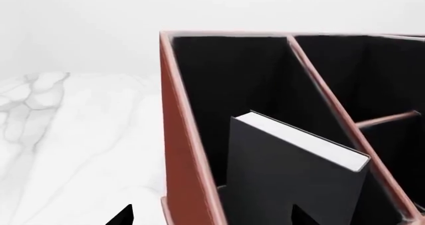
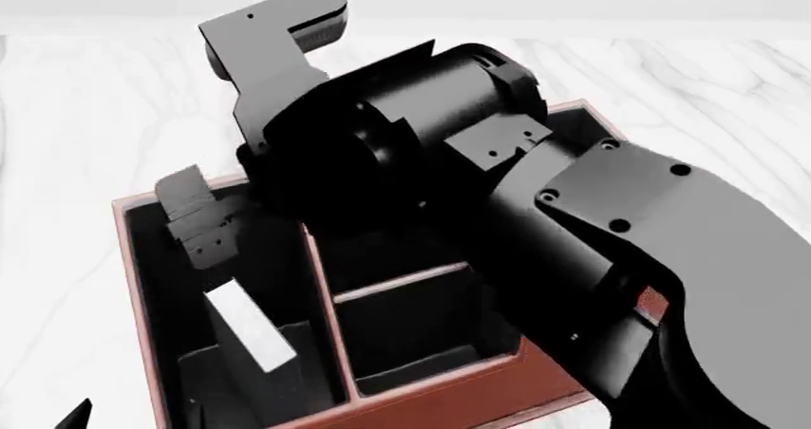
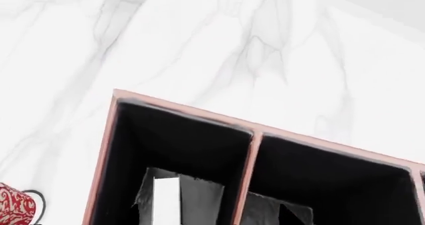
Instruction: Pick up the book and place it in the left compartment of the caddy.
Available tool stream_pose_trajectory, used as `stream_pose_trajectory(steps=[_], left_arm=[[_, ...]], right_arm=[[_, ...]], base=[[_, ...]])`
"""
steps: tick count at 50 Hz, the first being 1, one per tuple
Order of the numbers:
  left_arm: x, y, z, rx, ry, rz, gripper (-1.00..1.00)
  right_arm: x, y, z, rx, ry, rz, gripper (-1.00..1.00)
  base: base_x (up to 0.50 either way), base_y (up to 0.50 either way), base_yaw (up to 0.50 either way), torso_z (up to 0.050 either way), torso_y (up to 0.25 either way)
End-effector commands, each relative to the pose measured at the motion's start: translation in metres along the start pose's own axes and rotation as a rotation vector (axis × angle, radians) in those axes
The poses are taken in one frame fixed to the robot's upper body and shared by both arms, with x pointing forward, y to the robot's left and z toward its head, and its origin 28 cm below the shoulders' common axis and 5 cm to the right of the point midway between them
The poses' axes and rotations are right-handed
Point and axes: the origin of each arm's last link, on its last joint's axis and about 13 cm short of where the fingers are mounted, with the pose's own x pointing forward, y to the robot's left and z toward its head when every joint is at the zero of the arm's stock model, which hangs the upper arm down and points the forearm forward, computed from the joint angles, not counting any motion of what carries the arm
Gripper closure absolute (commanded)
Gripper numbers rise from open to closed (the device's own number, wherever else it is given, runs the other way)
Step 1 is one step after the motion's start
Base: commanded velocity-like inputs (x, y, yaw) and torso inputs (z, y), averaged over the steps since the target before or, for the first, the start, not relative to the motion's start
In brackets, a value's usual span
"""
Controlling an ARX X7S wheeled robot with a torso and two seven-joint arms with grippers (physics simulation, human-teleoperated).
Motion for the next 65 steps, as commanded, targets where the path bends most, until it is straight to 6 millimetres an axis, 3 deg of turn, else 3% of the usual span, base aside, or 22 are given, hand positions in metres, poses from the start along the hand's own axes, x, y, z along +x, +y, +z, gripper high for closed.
stream_pose_trajectory(steps=[1, 6, 11, 16, 21, 25, 27, 40, 65], left_arm=[[-0.003, 0.0, 0.004, -0.007, -0.01, 0.001, -1.0], [-0.001, 0.001, 0.004, -0.006, -0.012, 0.008, -1.0], [-0.004, 0.0, 0.006, -0.01, -0.019, 0.004, -1.0], [-0.004, 0.0, 0.007, -0.013, -0.022, 0.005, -1.0], [-0.005, 0.0, 0.009, -0.015, -0.027, 0.003, -1.0], [-0.005, 0.0, 0.01, -0.014, -0.031, 0.005, -1.0], [-0.005, 0.001, 0.012, -0.019, -0.035, 0.009, -1.0], [-0.007, 0.0, 0.019, -0.022, -0.065, 0.014, -1.0], [-0.008, -0.001, 0.02, -0.015, -0.072, 0.008, -1.0]], right_arm=[[-0.053, -0.017, -0.023, -0.015, -0.283, -0.144, -1.0], [-0.072, -0.009, -0.077, -0.038, -0.471, -0.232, -1.0], [-0.068, -0.009, -0.116, -0.001, -0.58, -0.367, -1.0], [-0.066, -0.012, -0.161, 0.113, -0.857, -0.453, -1.0], [-0.058, -0.018, -0.193, 0.258, -0.885, -0.482, -1.0], [-0.055, -0.011, -0.213, 0.273, -0.883, -0.526, -1.0], [-0.056, -0.007, -0.22, 0.226, -0.892, -0.615, -1.0], [-0.056, 0.006, -0.248, 0.222, -0.927, -0.697, -1.0], [-0.05, 0.01, -0.25, 0.198, -0.875, -0.627, -1.0]], base=[[0.0, 0.0, 0.0, 0.0, 0.0], [0.0, 0.0, 0.0, 0.0, 0.0], [0.0, 0.0, 0.0, 0.0, 0.0], [0.0, 0.0, 0.0, 0.0, 0.0], [0.0, 0.0, 0.0, 0.0, 0.0], [0.0, 0.0, 0.0, 0.0, 0.0], [0.0, 0.0, 0.0, 0.0, 0.0], [0.0, 0.0, 0.0, 0.0, 0.0], [0.0, 0.0, 0.0, 0.0, 0.0]])
